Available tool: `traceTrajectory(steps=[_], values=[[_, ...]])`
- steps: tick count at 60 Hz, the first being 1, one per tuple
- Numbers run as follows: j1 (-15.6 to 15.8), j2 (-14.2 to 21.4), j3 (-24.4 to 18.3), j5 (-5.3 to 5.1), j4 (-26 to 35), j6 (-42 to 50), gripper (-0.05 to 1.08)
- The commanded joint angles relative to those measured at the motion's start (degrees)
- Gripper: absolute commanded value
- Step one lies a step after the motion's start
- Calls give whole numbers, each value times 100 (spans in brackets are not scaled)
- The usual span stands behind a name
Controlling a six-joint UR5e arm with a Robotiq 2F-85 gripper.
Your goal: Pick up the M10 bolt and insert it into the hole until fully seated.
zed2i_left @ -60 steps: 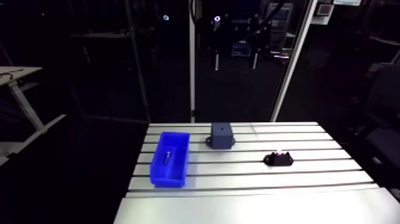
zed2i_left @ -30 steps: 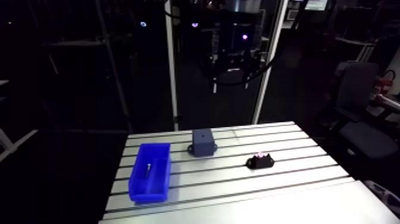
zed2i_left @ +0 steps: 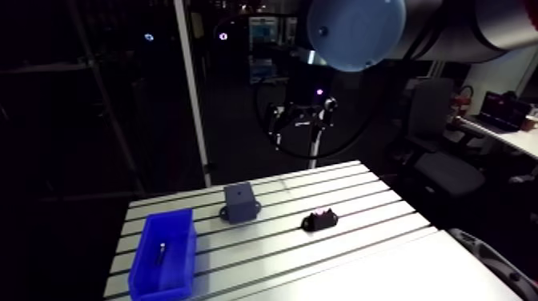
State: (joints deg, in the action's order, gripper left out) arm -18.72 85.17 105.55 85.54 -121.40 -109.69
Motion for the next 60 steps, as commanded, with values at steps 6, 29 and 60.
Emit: traceTrajectory(steps=[6,29,60], values=[[-276,-66,334,-68,-434,-184,1],[-584,-135,755,-77,-912,-529,1],[-687,-378,1103,-68,-1193,-725,1]])
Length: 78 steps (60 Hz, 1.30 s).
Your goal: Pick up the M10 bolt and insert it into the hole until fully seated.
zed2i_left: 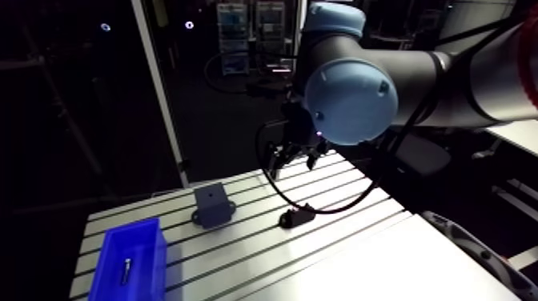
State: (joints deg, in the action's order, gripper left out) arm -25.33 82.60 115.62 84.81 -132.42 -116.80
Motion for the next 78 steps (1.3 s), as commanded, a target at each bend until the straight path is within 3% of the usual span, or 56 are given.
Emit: traceTrajectory(steps=[1,27,36,46,78], values=[[-25,-148,104,12,-133,-21,1],[-24,-320,272,49,-281,-14,1],[-16,-446,305,106,-445,-4,2],[-16,-614,360,284,-702,-23,15],[-16,-740,369,295,-747,-5,39]])
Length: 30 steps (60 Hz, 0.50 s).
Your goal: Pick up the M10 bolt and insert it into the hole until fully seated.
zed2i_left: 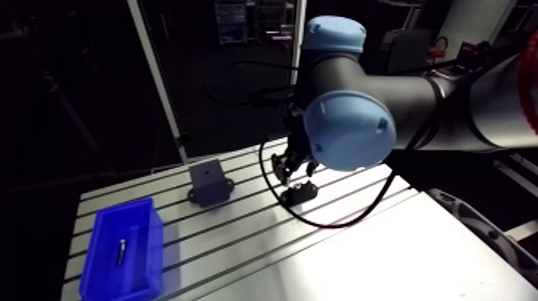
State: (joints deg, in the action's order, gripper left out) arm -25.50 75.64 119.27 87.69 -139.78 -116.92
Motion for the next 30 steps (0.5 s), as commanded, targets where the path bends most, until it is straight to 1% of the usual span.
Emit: traceTrajectory(steps=[1,9,12,24,30], values=[[0,-53,5,7,-11,7,39],[0,-80,12,7,-11,7,41],[0,-81,5,7,-11,7,43],[0,-116,5,7,-11,15,44],[0,-125,5,15,-11,15,47]])
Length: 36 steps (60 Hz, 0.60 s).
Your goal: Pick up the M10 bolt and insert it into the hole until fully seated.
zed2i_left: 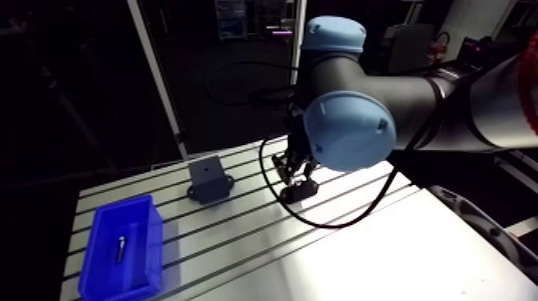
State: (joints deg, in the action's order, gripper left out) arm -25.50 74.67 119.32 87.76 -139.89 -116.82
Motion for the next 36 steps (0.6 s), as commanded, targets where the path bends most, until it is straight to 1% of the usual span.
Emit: traceTrajectory(steps=[1,19,36], values=[[0,-35,0,8,0,5,47],[8,-46,0,8,0,5,48],[0,-54,0,8,9,14,50]])
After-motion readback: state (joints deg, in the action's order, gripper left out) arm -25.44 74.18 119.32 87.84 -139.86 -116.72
